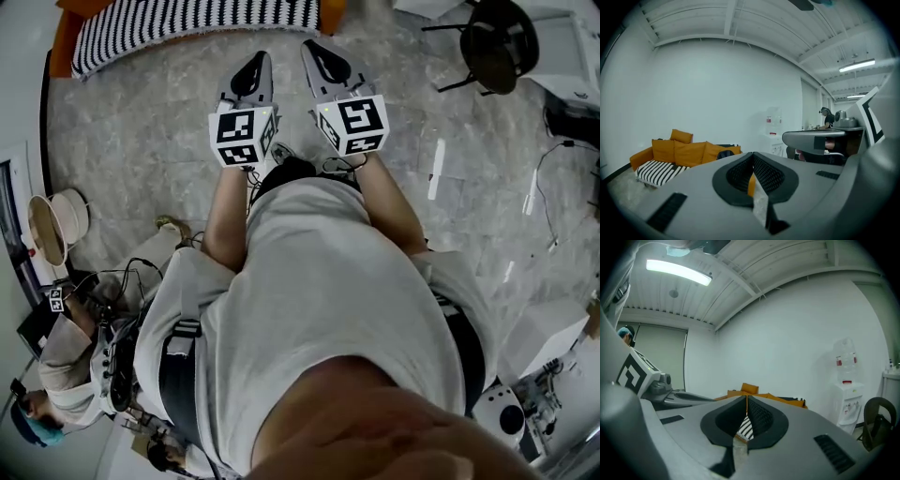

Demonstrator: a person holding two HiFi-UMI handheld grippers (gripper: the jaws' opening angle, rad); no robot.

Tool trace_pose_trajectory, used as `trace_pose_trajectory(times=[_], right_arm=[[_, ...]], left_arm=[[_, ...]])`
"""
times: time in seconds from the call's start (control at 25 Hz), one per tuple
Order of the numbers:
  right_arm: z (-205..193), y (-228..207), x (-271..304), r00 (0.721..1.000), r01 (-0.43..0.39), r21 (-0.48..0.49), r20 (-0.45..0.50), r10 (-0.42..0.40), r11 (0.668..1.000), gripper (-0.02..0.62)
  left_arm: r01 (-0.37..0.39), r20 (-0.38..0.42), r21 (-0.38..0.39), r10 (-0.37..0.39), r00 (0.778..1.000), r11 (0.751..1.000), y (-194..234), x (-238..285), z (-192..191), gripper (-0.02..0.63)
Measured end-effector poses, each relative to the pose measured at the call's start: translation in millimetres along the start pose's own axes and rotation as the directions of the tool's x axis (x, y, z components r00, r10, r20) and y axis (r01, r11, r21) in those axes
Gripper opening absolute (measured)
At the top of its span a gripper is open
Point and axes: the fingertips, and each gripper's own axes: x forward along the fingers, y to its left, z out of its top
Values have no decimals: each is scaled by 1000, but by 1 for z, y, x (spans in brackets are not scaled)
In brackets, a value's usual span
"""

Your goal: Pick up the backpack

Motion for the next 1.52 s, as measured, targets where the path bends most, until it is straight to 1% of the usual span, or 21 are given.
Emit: trace_pose_trajectory(times=[0.12, 0.28, 0.4, 0.6, 0.76, 0.92, 0.96, 1.12, 1.2, 1.32, 1.44, 1.52], right_arm=[[-6, 12, 31, 1000, 5, -12, -13, -5, 1000, 40], [-5, 29, 68, 1000, 8, 29, -3, -8, 1000, 40], [-3, 35, 89, 1000, 6, 40, -8, -6, 999, 40], [-15, 26, 119, 998, 9, 22, -57, -8, 1000, 40], [-23, 17, 169, 996, 5, 31, -89, -2, 1000, 40], [-19, -10, 231, 993, 2, -68, -117, -10, 998, 40], [-18, -18, 249, 993, -1, -73, -120, -8, 997, 40], [-15, -59, 320, 991, 1, -25, -137, -5, 1000, 40], [-17, -76, 344, 987, -3, -36, -160, -3, 999, 40], [-26, -104, 363, 983, 11, -48, -182, -19, 999, 40], [-32, -136, 367, 986, 36, -10, -160, -37, 999, 40], [-40, -151, 365, 985, 48, 8, -164, -46, 999, 40]], left_arm=[[15, 3, 1, -15, 1000, 1000, 30, -2, -3, 12], [34, -4, 24, -34, 999, 999, 66, -2, -4, 12], [40, -15, 16, -40, 999, 999, 86, 3, -6, 12], [34, -26, -27, -35, 999, 999, 108, 32, -16, 12], [41, -57, -30, -43, 997, 999, 140, 60, -17, 12], [66, -104, -17, -67, 992, 998, 168, 112, -12, 12], [70, -116, -7, -71, 991, 998, 177, 128, -10, 12], [83, -169, 29, -77, 983, 996, 214, 194, 4, 12], [90, -179, 30, -83, 980, 995, 224, 219, 9, 12], [97, -205, 32, -88, 975, 995, 231, 254, 4, 12], [104, -220, 53, -90, 971, 993, 227, 289, -4, 13], [99, -227, 52, -84, 970, 994, 224, 305, -9, 12]])
